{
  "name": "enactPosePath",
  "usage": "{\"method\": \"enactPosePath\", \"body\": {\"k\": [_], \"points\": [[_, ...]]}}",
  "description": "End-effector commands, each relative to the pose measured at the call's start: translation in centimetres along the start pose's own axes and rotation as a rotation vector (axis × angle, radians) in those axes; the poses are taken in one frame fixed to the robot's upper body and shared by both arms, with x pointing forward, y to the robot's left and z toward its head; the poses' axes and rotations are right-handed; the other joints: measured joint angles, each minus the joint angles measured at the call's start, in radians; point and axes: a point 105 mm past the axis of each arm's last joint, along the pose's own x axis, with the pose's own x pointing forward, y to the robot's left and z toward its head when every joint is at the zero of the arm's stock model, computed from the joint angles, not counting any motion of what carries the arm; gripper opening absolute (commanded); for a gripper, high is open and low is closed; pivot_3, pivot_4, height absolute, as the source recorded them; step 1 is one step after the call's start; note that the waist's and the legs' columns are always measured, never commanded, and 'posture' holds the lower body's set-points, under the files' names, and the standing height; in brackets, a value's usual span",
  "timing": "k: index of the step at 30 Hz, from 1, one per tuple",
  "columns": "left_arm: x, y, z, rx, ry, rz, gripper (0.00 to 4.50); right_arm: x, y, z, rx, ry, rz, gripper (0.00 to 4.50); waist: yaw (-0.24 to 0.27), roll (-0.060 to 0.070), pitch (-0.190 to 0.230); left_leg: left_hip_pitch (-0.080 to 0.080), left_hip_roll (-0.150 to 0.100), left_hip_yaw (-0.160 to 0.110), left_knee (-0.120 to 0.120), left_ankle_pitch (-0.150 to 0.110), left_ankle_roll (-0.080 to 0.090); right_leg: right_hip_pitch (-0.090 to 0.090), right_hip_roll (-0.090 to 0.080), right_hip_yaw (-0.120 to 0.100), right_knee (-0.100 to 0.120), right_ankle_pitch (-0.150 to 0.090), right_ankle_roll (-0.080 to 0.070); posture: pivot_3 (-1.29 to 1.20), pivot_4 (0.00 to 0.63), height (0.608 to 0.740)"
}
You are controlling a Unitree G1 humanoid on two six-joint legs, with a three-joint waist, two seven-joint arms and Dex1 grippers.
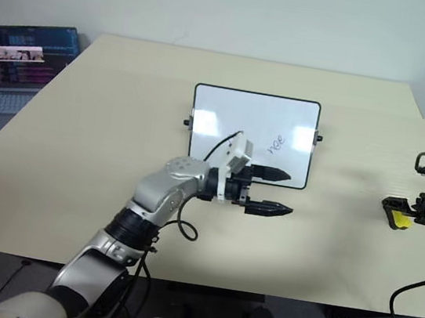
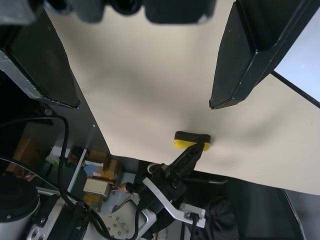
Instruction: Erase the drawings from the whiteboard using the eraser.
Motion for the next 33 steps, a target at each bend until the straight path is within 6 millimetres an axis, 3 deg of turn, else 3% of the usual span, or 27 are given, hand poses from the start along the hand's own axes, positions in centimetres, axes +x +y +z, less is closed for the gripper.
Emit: {"method": "enactPosePath", "body": {"k": [1,9,10,13,18,20,28,30,33], "points": [[0.0,-0.4,1.2,0.039,-0.026,-0.017,4.50,-0.5,0.0,1.1,-0.025,-0.031,0.001,4.46,0.000,0.000,0.000,0.000,0.000,0.000,0.000,0.000,0.000,0.000,0.000,0.000,0.000,0.000,0.000,0.00,0.150,0.740],[0.2,-0.5,0.9,0.035,-0.022,-0.011,4.50,0.0,-0.2,-0.1,-0.054,0.015,-0.031,4.46,0.000,0.000,0.000,0.000,0.000,0.000,0.000,0.000,0.000,0.000,0.000,0.000,0.000,0.001,-0.001,0.00,0.150,0.740],[0.1,-0.5,0.9,0.033,-0.023,-0.010,4.50,0.1,-0.3,-0.2,-0.054,0.019,-0.033,4.30,0.000,0.000,0.000,0.000,0.000,0.000,0.000,0.000,0.000,0.000,0.000,0.000,0.000,0.001,-0.001,0.00,0.150,0.740],[0.1,-0.6,1.0,0.032,-0.023,-0.009,4.50,0.3,-0.2,-0.6,-0.053,0.026,-0.029,3.61,0.000,0.000,0.000,0.000,0.000,0.000,0.000,0.000,0.000,0.000,0.000,0.000,0.000,0.001,-0.001,0.00,0.150,0.740],[-0.1,-0.4,1.0,0.030,-0.021,0.002,4.50,0.6,-0.2,-1.1,-0.064,0.037,-0.043,1.74,0.000,0.000,0.000,0.000,0.000,0.000,0.001,0.000,0.000,0.000,0.000,0.000,0.001,0.001,-0.001,0.00,0.150,0.740],[-0.1,-0.4,0.9,0.030,-0.020,0.005,4.50,0.7,-0.1,-1.2,-0.066,0.041,-0.042,1.26,0.000,0.000,0.000,0.000,0.000,0.000,0.001,0.000,0.000,0.000,0.000,0.000,0.001,0.001,-0.001,0.00,0.150,0.740],[-0.6,-0.2,0.9,0.031,-0.020,0.030,4.50,0.0,-0.1,-0.3,-0.088,0.009,-0.055,1.23,0.000,0.001,0.000,0.000,0.000,0.000,0.004,0.000,0.000,0.001,0.000,0.000,0.001,0.001,-0.001,0.00,0.150,0.740],[-1.4,0.4,1.3,0.048,-0.020,0.065,4.50,-1.0,0.4,1.3,-0.127,-0.035,-0.052,1.23,-0.001,0.001,0.000,0.000,0.000,0.000,0.004,0.000,0.000,0.001,0.000,0.000,0.002,0.001,0.000,0.00,0.150,0.740],[-4.3,2.2,2.9,0.069,-0.048,0.176,4.50,-3.2,3.8,5.2,-0.220,-0.152,0.011,1.23,-0.014,0.003,0.000,0.000,0.000,0.000,0.005,0.000,0.000,0.001,0.000,0.001,0.002,0.001,0.000,0.00,0.150,0.740]]}}
